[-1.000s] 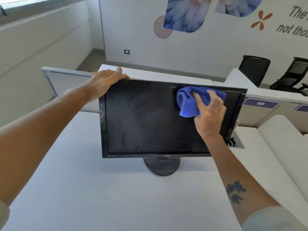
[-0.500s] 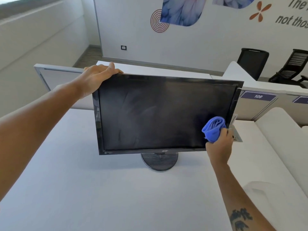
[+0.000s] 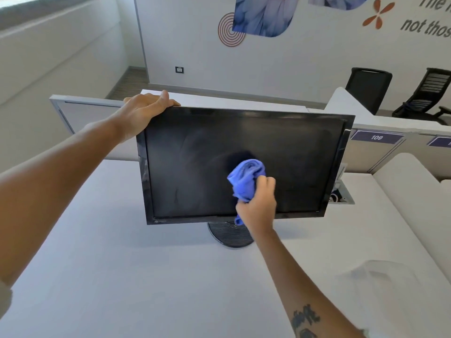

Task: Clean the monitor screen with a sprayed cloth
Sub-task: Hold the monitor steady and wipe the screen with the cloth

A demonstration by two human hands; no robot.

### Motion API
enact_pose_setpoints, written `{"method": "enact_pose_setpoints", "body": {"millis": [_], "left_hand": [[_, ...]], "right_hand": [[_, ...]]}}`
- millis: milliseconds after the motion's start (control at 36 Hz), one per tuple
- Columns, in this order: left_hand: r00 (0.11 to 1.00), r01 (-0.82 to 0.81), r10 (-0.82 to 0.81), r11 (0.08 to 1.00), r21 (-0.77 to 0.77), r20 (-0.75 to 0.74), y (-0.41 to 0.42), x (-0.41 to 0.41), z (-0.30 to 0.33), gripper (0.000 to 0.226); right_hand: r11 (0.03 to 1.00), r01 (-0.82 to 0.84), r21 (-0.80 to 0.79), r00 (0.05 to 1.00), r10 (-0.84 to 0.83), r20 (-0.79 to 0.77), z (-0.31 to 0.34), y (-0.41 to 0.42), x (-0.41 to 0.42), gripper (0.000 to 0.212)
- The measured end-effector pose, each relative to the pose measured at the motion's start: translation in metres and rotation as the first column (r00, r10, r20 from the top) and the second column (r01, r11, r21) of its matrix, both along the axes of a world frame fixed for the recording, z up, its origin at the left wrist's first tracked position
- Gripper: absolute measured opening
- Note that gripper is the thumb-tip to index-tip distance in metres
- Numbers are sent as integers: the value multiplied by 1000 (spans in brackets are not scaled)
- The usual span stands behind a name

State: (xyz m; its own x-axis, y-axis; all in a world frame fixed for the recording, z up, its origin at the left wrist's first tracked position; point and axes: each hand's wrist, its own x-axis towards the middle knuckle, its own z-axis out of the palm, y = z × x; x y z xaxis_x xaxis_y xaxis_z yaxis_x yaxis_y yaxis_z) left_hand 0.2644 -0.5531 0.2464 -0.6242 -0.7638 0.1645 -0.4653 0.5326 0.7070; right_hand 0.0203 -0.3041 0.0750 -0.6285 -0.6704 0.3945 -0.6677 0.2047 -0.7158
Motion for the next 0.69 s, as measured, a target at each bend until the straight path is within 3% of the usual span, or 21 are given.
{"method": "enact_pose_setpoints", "body": {"millis": [194,389,472,528,611,694], "left_hand": [[1000,5,-5,1000,-5,-13,-2,0,-1,60],[1000,16,-16,999,-28,-4,3,2,0,55],[1000,24,-23,998,-58,18,1,1,-1,65],[999,17,-15,998,-66,29,1,1,-1,69],[999,24,-22,997,-68,39,5,2,1,74],[997,49,-43,994,-97,65,14,2,5,79]], "right_hand": [[926,-331,181,923,358,-144,11,-40,85,40],[810,-530,250,819,565,-96,-1,-52,128,29],[760,-602,247,795,599,93,-4,-50,136,33],[746,-632,210,766,562,311,-3,-48,137,28],[741,-652,160,620,399,675,3,-39,135,12],[746,-660,82,453,309,837,5,-24,127,32]]}}
